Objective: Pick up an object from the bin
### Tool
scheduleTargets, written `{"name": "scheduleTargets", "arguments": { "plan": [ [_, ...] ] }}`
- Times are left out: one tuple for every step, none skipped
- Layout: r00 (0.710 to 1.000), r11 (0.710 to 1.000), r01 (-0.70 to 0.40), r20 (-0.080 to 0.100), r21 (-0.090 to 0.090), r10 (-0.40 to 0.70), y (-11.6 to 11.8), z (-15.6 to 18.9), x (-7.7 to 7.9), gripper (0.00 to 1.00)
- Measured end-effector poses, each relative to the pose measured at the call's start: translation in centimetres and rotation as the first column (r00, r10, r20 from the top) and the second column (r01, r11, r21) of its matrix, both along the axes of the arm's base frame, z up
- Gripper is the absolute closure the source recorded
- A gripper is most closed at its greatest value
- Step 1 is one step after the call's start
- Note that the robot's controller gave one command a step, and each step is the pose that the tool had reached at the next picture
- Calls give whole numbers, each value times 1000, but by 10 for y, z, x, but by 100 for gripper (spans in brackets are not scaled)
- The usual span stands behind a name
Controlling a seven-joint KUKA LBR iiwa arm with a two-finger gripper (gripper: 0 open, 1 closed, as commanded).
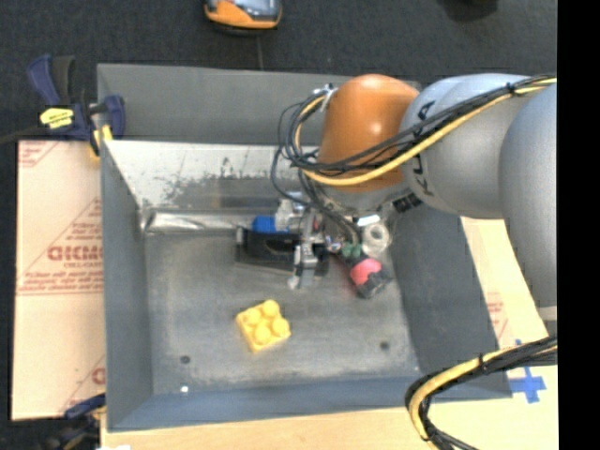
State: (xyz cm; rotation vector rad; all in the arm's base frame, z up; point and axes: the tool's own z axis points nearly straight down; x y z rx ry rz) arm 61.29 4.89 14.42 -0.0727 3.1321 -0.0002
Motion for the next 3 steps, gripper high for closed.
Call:
{"name": "scheduleTargets", "arguments": {
  "plan": [
    [965, 965, 261, 5, 9, -261, -4, -51, 17, 0],
    [975, 976, 220, 14, 5, -220, -10, -67, 15, 0],
    [900, 901, 434, 18, 17, -435, -5, -68, 10, 0]
  ]
}}
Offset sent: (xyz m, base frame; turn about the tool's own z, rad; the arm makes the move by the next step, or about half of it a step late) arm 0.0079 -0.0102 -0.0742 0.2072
